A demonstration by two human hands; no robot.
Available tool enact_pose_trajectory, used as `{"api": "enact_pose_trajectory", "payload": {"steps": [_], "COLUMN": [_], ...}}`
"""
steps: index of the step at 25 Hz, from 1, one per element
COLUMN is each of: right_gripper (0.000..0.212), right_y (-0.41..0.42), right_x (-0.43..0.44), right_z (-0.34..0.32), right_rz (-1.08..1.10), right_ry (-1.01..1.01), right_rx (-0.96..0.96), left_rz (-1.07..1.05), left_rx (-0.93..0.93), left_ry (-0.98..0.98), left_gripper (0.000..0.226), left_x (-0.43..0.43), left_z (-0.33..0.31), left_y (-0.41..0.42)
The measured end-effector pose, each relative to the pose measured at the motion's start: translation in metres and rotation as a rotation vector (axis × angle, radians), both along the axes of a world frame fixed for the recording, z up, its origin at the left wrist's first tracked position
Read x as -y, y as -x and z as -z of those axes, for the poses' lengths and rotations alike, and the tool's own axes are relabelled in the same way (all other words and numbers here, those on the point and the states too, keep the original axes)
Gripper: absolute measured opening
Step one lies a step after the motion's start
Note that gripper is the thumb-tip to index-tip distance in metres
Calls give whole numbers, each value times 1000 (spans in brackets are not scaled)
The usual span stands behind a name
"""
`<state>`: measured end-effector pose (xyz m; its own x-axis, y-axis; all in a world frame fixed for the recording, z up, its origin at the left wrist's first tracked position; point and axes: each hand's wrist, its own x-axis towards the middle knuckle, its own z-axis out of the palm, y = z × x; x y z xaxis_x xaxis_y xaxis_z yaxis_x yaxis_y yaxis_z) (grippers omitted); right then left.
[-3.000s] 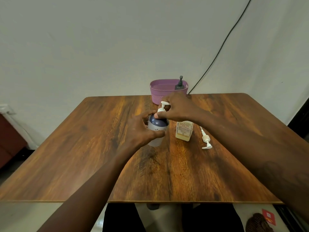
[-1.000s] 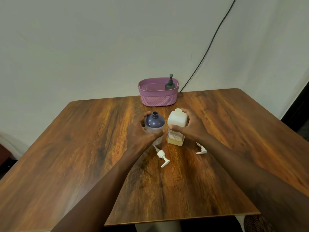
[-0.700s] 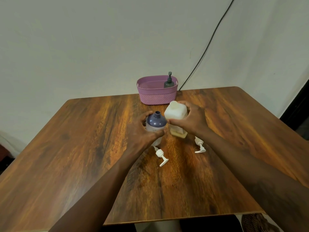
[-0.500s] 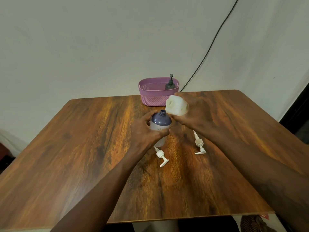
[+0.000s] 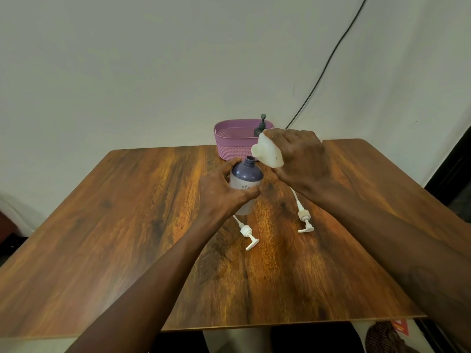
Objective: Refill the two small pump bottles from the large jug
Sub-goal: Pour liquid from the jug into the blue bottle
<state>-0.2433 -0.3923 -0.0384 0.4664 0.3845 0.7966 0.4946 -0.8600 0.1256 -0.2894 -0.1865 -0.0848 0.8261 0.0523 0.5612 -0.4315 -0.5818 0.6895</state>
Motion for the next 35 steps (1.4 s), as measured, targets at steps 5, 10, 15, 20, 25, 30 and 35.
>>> {"api": "enact_pose_trajectory", "payload": {"steps": [5,10,15,20,25,30,35], "right_gripper": [76,75,77,76,75,76,76], "right_y": [3,3,3,6,7,7,7], "right_x": [-2,-3,-3,-2,-1,-2,-3], "right_z": [-3,-7,-9,-10,-12,-11,-12], "right_rz": [46,61,71,68,56,55,49], "right_ry": [46,86,113,133,162,164,167], "right_rx": [-3,8,19,46,61,44,41], "left_rz": [2,-9,-5,3,5,0,11], "left_rx": [-8,-13,1,14,29,27,21], "left_ry": [-10,-32,-39,-44,-54,-50,-49], "left_gripper": [89,93,94,90,85,85,84], "left_x": [-2,-4,-2,-2,-1,-1,-2], "left_z": [-2,-1,-4,-4,-3,-2,1], "left_y": [-1,-1,2,2,2,2,1]}}
